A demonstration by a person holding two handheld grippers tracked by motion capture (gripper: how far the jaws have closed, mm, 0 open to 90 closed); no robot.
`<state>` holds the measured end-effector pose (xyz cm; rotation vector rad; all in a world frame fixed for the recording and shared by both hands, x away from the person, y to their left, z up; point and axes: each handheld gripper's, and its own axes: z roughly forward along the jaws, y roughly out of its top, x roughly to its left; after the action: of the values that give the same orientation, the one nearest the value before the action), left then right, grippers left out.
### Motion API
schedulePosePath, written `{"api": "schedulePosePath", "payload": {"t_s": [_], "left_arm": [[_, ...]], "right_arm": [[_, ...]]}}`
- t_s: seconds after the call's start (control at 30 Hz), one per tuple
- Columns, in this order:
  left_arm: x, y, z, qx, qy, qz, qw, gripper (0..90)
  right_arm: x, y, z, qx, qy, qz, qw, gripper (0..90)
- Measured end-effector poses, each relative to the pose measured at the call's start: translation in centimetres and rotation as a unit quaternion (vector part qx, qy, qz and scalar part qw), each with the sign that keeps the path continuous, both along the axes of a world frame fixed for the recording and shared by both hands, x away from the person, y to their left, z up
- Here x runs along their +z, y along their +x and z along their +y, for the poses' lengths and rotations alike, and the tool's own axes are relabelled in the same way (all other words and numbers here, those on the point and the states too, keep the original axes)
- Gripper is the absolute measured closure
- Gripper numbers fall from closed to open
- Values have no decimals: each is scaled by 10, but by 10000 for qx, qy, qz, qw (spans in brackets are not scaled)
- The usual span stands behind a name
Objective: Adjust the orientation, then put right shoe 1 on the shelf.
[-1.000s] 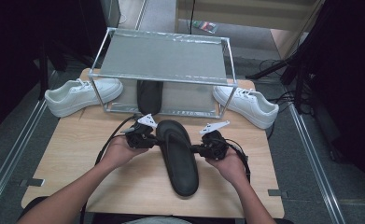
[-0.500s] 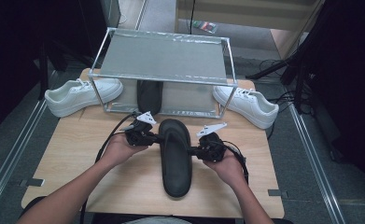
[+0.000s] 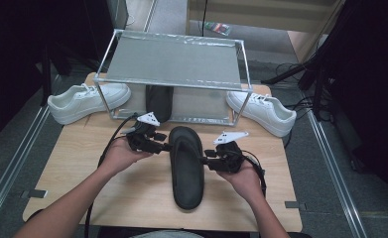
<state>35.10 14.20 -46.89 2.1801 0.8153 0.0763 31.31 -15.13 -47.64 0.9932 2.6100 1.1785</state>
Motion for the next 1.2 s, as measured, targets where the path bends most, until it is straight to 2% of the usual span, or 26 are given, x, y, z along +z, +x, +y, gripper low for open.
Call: {"api": "schedulePosePath", "payload": {"t_s": [0.17, 0.27, 0.47, 0.7, 0.93, 1.1, 1.2], "left_arm": [[11, -2, 7, 3, -129, 32, 9999, 415], [17, -4, 11, -22, -116, 121, 9999, 401], [29, -4, 13, -25, -233, 283, 9993, 386], [42, -2, 19, 14, -259, 201, 9995, 389], [56, 2, 32, 10, -322, 112, 9994, 587], [68, 9, 41, 108, -325, 84, 9994, 609], [75, 18, 45, 126, -343, 141, 9992, 612]], "right_arm": [[-2, -5, 4, -1, 18, -57, 10000, 557], [-4, -6, 7, 0, -2, -48, 10000, 546], [-7, -5, 10, -90, 5, 108, 9999, 537], [-8, -3, 12, -72, -1, 139, 9999, 542], [-10, 0, 14, -92, -4, 179, 9998, 545], [-10, 0, 17, -67, -13, 183, 9998, 544], [-11, 0, 19, -63, -5, 219, 9997, 544]]}}
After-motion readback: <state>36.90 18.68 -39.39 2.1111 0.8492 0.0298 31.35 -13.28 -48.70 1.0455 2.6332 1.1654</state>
